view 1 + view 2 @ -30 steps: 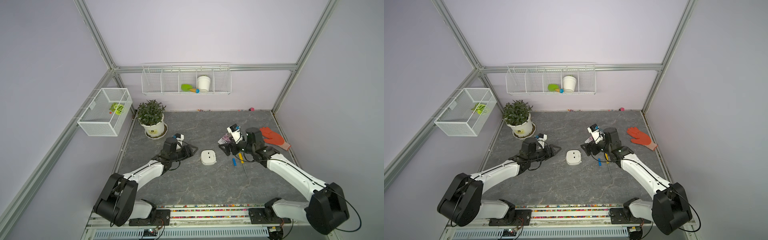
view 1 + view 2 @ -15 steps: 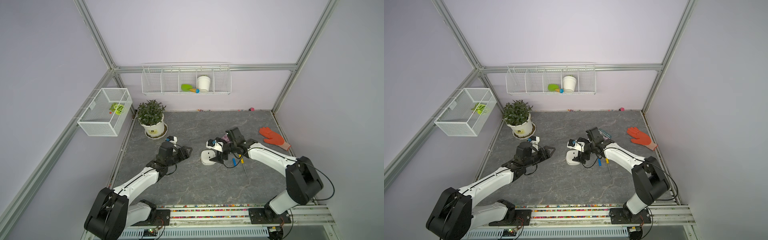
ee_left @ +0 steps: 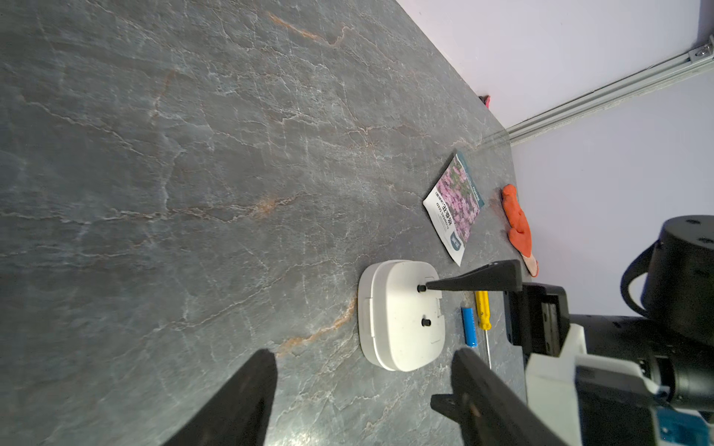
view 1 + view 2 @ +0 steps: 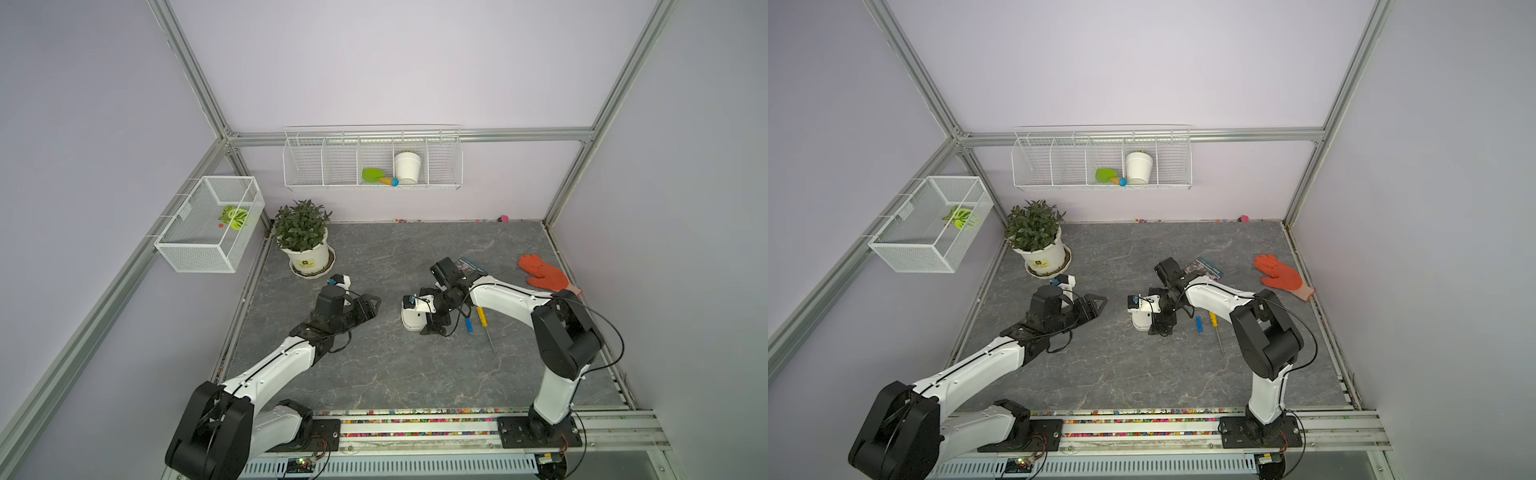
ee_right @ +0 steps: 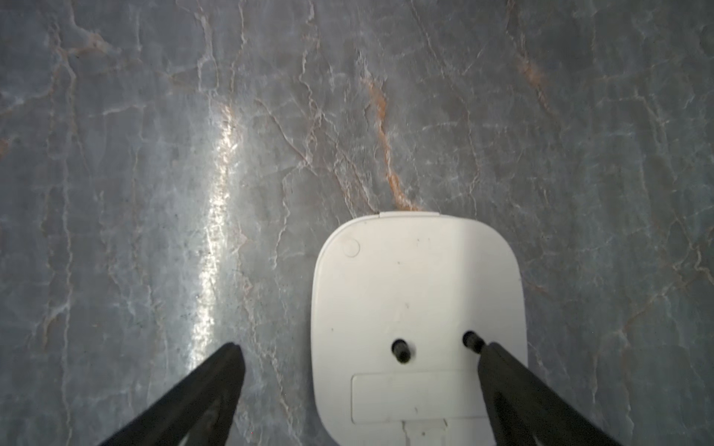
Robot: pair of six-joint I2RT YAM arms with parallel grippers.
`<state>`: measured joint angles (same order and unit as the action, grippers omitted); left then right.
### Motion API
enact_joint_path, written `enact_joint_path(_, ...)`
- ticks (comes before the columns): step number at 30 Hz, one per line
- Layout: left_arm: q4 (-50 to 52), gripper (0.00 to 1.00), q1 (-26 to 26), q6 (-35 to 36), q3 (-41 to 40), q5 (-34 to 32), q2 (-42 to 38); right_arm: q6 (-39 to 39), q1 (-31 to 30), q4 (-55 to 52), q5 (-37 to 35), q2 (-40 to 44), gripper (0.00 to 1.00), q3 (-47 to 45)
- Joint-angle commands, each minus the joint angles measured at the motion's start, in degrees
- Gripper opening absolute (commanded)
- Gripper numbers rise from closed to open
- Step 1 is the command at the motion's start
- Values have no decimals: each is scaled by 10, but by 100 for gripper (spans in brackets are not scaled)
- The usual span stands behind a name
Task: Remove the battery from the alarm
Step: Adjust the alarm at the center of the board.
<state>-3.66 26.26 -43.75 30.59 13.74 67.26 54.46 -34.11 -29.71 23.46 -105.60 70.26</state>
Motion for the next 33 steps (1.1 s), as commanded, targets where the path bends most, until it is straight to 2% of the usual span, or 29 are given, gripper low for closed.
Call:
enact_joint_path(1,13,76,-3,14,-8,-6,-6,16,-2,-13,-22,-1,99,16)
enact_joint_path(14,13,76,-4,12,-11,-6,-5,37,3,-4,-30,-33,99,32)
enact_joint_path(33,0,76,-6,15,-4,12,25,77,8,-85,-24,-94,99,98)
